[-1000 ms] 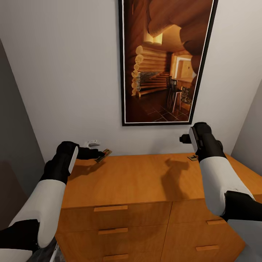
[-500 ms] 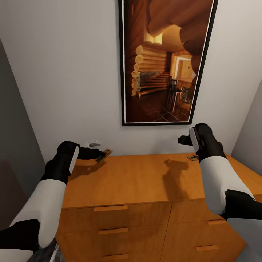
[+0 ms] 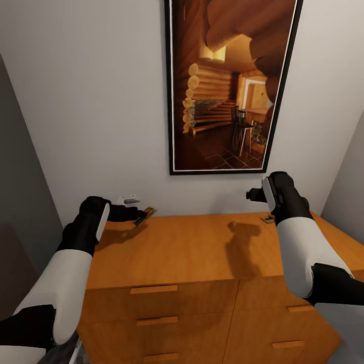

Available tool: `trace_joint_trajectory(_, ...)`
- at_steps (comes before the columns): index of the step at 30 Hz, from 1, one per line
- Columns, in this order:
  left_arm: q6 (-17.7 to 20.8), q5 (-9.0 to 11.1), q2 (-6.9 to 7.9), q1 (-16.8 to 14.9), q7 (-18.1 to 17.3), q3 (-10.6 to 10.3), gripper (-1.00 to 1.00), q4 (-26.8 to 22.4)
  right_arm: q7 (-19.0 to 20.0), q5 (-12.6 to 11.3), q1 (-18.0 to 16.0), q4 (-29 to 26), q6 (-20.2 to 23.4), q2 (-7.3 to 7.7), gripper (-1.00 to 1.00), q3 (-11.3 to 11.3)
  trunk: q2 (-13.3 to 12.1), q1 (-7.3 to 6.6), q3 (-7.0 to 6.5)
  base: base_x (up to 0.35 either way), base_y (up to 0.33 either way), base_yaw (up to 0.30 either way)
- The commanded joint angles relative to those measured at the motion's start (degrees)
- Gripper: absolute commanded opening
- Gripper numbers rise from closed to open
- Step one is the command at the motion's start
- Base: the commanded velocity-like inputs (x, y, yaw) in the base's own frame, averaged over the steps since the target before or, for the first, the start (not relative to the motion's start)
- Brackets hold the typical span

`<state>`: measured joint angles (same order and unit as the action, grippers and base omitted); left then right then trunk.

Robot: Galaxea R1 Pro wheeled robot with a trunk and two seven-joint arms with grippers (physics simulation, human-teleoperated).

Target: Take the four mousetraps from the cabinet in the bathroom and place them on the bathroom floor. Make sure all four end up on the same floor surface, and ensure that at least two of them are either under or directly next to the same bathroom sink.

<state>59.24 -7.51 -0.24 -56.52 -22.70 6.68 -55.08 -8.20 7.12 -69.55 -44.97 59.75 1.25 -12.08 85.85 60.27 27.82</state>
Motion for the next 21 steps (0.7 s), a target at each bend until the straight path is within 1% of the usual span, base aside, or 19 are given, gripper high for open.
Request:
trace_joint_trajectory(1, 0.2, -0.6, -0.03, -0.1, -0.6, 0.1, -1.00, -0.1, 0.4, 0.5, -0.1, 0.0, 0.3, -0.02, 1.00, -0.1, 0.0, 0.00, 0.07, 0.000, 0.000, 0.000)
trace_joint_trajectory(16, 0.2, -0.4, -0.03, -0.1, -0.5, 0.1, -1.00, 0.0, 0.5, 0.5, 0.0, 0.0, 0.3, 0.05, 1.00, -0.3, 0.0, 0.00, 0.07, 0.000, 0.000, 0.000)
trace_joint_trajectory(21, 0.2, -0.4, -0.03, -0.1, -0.6, 0.2, -1.00, 0.0, 0.5, 0.4, -0.1, 0.0, 0.3, 0.13, 1.00, -0.3, 0.0, 0.00, 0.07, 0.080, 0.000, 0.000)
